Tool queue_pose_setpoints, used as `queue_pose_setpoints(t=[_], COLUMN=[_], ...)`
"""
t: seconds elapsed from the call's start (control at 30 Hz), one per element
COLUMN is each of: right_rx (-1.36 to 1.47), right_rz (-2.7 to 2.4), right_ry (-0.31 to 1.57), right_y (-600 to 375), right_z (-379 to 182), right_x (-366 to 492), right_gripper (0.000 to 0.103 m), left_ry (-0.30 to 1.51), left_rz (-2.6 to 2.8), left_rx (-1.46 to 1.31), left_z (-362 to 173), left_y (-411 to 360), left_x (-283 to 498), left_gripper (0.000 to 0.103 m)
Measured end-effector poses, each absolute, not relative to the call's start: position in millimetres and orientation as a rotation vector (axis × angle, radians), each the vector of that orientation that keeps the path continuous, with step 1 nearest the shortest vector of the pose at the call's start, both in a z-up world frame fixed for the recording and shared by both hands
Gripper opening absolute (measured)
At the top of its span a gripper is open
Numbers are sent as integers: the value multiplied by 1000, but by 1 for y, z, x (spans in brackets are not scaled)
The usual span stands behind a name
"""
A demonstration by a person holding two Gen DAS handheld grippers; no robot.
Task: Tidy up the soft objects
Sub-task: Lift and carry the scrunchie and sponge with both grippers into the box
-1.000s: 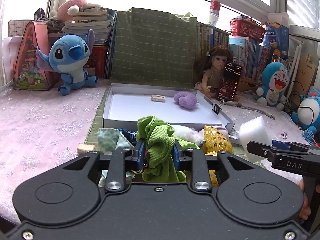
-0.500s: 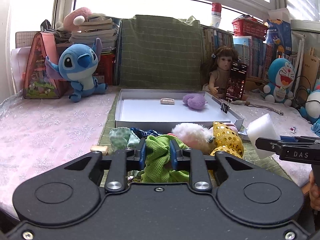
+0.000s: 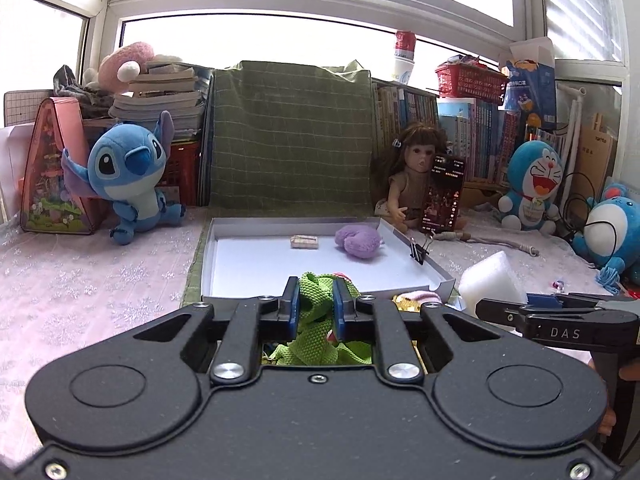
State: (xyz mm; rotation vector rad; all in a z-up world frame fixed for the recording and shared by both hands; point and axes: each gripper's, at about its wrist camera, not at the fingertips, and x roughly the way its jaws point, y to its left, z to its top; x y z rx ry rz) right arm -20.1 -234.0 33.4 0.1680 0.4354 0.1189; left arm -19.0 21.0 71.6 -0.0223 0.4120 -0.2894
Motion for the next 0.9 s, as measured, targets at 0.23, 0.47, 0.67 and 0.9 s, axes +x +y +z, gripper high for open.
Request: queue_pose_setpoints(t=[0.23,0.47,0.67,0.9], right_rx=[145,105,85,-11], right_rz=[116,118,140,174], right_ry=[408,393,417,514], right_y=[-235,-235,-235,-220], right_z=[52,72,85,74], right_x=[-4,25,60,100], right_gripper=[67,67,67,67], left_ry=[353,353,418,586], left_rz=[-317,-341,-359,-394], left_rx=[-23,-71,-116,-267], left_z=[100,127,133,116], left_y=[14,2,-15,-18], left_x=[4,53,106,178], left_gripper=[16,16,16,16])
